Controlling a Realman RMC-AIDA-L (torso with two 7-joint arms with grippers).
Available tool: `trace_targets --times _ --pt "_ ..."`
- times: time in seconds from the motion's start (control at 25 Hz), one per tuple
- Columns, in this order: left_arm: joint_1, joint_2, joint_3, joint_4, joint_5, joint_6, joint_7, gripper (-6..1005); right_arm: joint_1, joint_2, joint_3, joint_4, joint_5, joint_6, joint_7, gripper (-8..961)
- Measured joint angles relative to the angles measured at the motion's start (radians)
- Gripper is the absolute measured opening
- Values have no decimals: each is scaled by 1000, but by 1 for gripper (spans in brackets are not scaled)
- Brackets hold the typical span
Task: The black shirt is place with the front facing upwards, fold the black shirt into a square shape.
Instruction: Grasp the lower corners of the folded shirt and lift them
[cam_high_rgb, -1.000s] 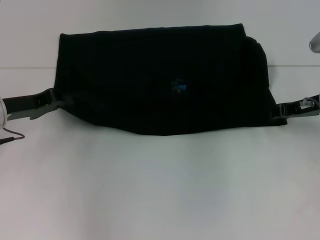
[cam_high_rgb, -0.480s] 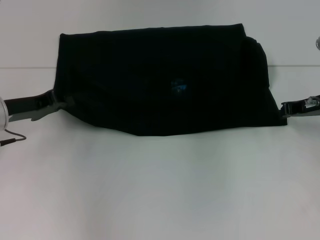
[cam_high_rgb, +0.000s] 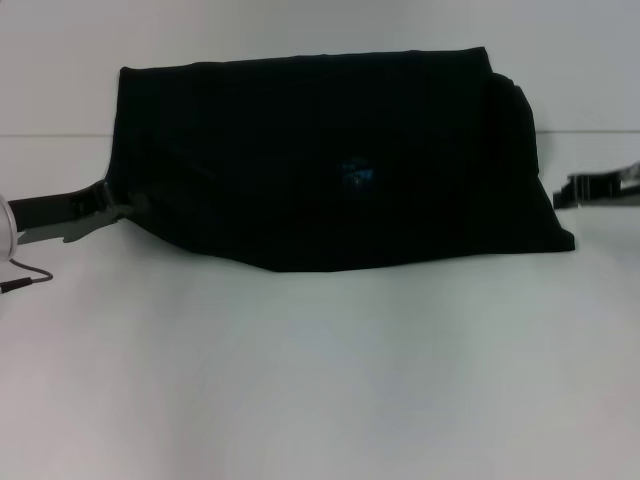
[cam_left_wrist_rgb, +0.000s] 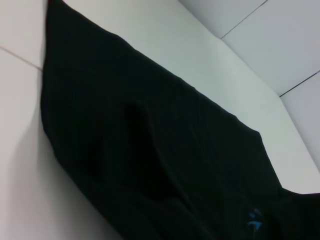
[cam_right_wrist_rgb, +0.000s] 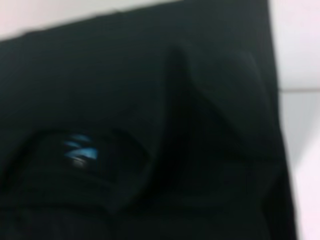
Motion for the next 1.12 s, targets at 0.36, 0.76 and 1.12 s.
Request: trace_targets --times 0.36,0.76,1.12 --pt "6 -9 -12 10 0 13 5 0 9 -25 -2 30 -42 2 11 151" --pt "6 -13 -12 11 0 12 6 -1 3 -15 -5 53 -45 39 -1 466" --pt "6 -17 -12 10 0 12 8 -1 10 9 -94 138 -45 202 -3 474"
